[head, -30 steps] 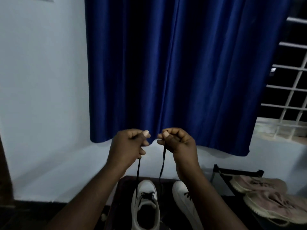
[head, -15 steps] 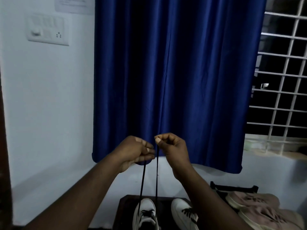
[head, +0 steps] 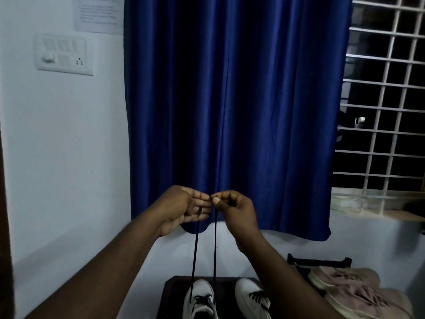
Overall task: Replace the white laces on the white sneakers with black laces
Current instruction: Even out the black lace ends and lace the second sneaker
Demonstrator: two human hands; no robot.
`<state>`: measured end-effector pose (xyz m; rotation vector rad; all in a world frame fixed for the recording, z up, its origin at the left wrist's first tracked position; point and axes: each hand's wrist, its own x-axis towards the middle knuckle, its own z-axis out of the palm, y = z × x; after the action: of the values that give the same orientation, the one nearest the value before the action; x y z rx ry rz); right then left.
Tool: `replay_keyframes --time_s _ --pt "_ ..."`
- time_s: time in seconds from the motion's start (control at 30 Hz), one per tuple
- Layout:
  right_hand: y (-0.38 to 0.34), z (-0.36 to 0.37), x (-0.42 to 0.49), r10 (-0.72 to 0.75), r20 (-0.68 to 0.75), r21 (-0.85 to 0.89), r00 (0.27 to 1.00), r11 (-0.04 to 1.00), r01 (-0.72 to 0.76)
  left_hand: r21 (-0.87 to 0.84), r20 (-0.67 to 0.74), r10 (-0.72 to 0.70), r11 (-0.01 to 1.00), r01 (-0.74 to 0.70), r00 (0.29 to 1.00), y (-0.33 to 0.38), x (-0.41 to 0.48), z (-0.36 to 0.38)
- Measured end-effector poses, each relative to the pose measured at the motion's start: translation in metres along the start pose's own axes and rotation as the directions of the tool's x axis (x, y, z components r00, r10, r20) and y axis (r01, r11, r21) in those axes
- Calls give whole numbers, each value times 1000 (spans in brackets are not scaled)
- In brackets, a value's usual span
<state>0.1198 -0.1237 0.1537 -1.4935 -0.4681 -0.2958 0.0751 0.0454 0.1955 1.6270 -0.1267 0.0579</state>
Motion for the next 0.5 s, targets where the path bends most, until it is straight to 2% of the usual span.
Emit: replay_keyframes --time_s 0.23,0.5 --pt "-2 -3 -3 11 -20 6 1000 1000 -11 328 -63 156 936 -127 986 -3 0 0" --pt "-4 -6 -4 11 -49 7 999 1000 -11 443 -196 316 873 -204 928 -5 -4 14"
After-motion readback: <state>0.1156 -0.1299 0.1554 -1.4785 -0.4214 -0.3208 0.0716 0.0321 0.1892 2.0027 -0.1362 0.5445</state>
